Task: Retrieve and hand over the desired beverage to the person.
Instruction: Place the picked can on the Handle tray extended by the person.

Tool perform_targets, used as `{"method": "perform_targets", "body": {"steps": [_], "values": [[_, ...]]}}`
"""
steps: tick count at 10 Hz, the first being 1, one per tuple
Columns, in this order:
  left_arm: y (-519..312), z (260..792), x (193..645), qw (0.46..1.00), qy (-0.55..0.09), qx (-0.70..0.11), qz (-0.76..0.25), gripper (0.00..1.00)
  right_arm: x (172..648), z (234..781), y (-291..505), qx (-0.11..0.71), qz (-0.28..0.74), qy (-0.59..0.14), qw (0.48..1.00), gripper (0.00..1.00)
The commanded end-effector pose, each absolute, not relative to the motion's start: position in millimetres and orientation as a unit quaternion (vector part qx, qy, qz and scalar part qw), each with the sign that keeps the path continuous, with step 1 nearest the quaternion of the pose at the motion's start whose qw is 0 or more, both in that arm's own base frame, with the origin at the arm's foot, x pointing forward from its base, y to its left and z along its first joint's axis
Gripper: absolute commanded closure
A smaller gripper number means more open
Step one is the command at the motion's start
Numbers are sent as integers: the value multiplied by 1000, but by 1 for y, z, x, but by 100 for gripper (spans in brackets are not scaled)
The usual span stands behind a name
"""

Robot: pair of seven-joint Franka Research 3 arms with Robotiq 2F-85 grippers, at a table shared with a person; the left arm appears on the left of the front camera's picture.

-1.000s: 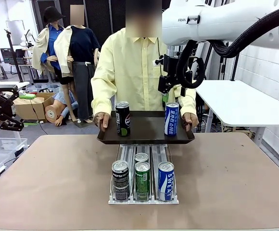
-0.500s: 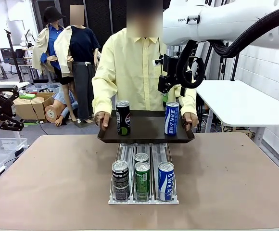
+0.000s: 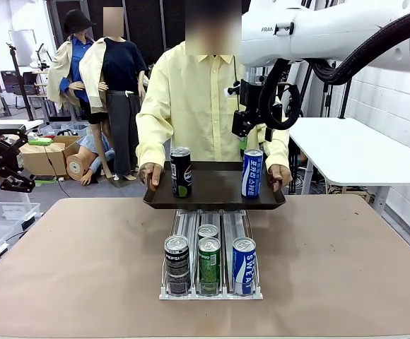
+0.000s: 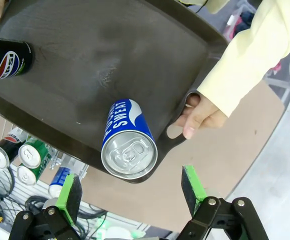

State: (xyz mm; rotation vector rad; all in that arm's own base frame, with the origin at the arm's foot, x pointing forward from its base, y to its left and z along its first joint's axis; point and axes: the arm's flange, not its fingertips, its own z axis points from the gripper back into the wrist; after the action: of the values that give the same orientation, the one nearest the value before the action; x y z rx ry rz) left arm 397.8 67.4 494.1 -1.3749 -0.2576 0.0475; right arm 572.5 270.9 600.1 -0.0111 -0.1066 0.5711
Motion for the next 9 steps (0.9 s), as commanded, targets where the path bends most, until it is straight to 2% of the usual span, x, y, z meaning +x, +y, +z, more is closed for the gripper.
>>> {"method": "perform_targets", "body": {"steps": [1,6,9], "values": [[68,496,396,761,-122,-636,22,0,562,613,258,18,267,-62,962,0],[68,496,396,761,-122,-636,22,0,513,642,181,131,199,-85,967,0],[68,496,396,761,-122,-636,22,0,483,635,100,279,168,-100,940,0]]}}
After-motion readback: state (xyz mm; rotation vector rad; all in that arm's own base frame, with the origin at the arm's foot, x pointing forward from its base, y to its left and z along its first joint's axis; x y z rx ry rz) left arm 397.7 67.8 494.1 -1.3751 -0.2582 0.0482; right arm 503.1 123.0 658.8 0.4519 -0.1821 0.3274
